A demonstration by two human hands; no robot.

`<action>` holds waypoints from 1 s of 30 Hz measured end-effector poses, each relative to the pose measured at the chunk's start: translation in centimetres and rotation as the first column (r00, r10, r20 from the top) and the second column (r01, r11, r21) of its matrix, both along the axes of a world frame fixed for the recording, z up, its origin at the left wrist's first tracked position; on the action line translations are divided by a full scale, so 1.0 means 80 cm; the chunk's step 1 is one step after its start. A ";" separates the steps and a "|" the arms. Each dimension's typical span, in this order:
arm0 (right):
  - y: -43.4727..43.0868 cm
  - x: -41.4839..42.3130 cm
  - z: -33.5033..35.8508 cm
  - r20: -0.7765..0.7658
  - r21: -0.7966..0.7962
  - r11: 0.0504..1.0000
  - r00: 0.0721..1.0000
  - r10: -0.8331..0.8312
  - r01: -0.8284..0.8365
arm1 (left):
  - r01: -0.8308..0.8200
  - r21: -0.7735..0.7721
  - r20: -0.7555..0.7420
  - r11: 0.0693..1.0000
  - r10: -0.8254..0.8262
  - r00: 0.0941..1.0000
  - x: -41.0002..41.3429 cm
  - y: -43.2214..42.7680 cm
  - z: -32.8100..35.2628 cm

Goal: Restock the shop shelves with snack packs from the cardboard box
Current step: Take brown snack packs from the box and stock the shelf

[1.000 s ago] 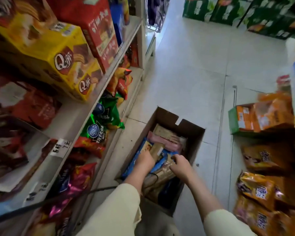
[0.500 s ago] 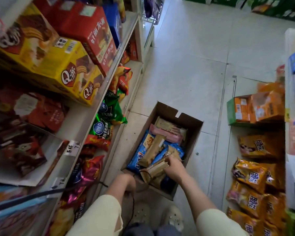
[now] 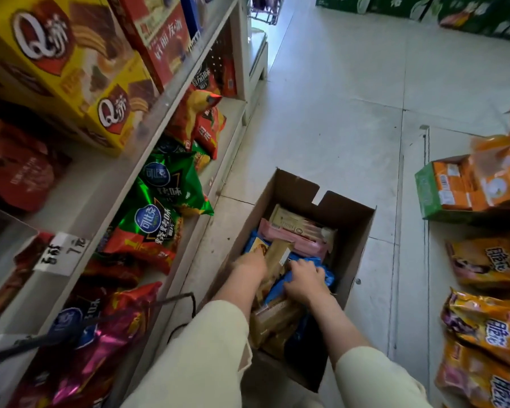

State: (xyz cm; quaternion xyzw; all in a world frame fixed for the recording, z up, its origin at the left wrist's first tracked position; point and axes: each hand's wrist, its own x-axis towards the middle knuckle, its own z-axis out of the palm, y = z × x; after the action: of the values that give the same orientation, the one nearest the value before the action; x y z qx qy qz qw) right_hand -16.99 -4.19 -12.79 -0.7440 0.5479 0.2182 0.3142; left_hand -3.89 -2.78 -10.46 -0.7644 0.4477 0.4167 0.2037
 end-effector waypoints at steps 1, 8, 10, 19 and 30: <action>-0.005 0.003 -0.011 -0.001 -0.040 0.999 1.000 0.025 -0.025 | -0.018 -0.043 -0.016 0.999 0.018 1.000 -0.004 -0.005 -0.018; -0.026 0.004 -0.053 -0.138 -0.137 0.989 0.987 -0.080 0.061 | -0.161 -0.098 -0.120 0.982 0.149 0.982 -0.026 0.000 -0.095; -0.030 0.005 -0.055 -0.138 -0.103 0.989 0.983 -0.117 0.103 | -0.220 -0.109 -0.125 0.969 0.207 0.970 -0.029 -0.001 -0.101; -0.030 -0.004 -0.028 -0.053 -0.097 0.984 0.986 -0.158 0.152 | -0.435 -0.058 -0.255 0.898 0.408 0.877 -0.037 0.013 -0.067; -0.010 -0.013 0.065 -0.283 0.315 0.881 0.851 0.442 -0.352 | -0.586 0.032 -0.333 0.809 0.562 0.757 -0.028 0.018 0.042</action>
State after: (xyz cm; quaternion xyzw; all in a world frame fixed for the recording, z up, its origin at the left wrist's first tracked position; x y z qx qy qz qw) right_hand -17.99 -5.01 -7.61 -0.7452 0.3954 0.4741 0.2522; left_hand -6.15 -1.31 -7.07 -0.7916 0.2343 0.5629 -0.0394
